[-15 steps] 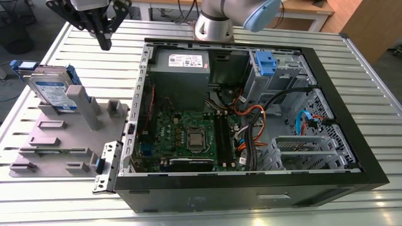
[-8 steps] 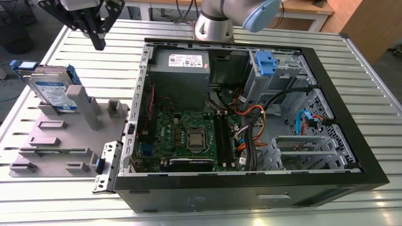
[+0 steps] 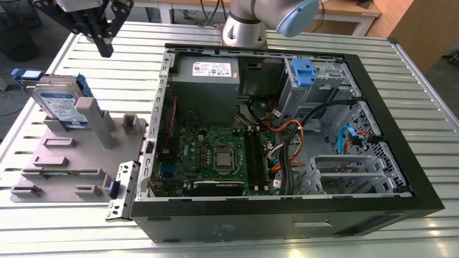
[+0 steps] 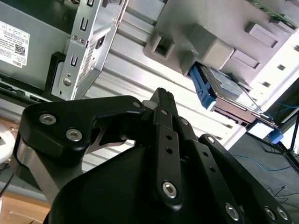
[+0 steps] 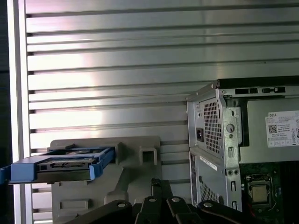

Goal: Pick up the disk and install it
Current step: 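Reach for the disk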

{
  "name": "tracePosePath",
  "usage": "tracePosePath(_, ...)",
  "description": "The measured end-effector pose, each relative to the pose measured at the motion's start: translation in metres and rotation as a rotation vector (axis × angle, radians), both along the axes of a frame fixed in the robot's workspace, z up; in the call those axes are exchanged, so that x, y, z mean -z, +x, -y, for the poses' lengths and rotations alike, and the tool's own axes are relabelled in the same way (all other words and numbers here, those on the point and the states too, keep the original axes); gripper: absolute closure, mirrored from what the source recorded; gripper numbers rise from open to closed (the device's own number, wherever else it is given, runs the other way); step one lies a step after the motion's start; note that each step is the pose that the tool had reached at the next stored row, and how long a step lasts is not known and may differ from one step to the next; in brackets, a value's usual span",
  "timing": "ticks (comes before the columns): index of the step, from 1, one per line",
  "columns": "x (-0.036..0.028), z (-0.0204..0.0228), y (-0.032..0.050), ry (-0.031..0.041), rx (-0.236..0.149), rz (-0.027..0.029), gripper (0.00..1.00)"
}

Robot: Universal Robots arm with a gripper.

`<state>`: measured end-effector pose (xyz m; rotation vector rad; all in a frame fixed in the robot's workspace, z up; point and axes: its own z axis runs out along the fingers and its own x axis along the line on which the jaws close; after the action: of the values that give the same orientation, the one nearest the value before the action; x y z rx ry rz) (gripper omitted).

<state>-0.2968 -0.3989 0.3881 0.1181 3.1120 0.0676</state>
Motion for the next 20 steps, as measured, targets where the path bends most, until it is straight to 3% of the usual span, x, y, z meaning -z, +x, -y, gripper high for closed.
tracePosePath(20, 0.0016, 0.0, -0.0279, 0.0001, 0.0, 0.0001, 0.89)
